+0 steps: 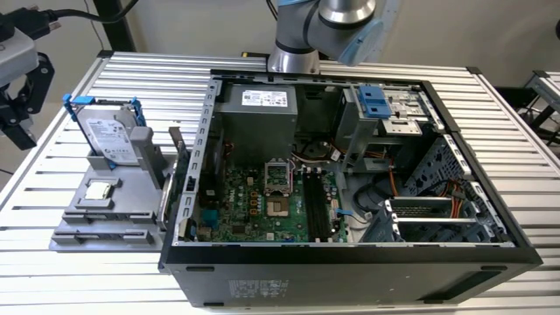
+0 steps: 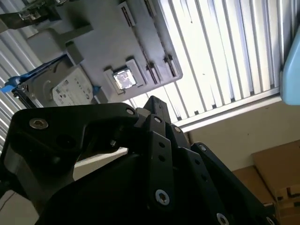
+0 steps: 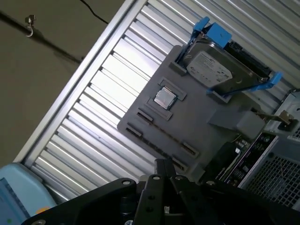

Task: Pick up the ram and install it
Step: 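Pick up the ram and move it above insertion slot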

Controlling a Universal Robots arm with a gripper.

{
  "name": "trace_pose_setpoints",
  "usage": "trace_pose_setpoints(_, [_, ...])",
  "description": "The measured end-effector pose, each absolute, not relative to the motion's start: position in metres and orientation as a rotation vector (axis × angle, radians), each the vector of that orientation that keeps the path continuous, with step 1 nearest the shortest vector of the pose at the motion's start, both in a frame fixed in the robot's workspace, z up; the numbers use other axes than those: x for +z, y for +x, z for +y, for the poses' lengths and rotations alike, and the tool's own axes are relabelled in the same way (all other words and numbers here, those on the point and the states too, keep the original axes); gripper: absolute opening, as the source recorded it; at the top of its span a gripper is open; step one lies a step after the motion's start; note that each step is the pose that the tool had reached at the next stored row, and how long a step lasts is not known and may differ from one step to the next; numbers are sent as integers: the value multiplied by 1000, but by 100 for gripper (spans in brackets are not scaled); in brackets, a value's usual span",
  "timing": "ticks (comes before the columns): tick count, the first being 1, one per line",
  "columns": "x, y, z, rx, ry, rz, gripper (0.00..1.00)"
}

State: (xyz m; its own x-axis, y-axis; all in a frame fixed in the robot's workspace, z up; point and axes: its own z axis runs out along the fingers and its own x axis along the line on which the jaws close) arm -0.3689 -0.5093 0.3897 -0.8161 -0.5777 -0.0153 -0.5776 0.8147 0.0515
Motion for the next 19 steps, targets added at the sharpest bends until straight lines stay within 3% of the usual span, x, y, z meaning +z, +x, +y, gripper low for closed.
trace_pose_setpoints(19, [390,-370,-509,-84,1044,-2959,0])
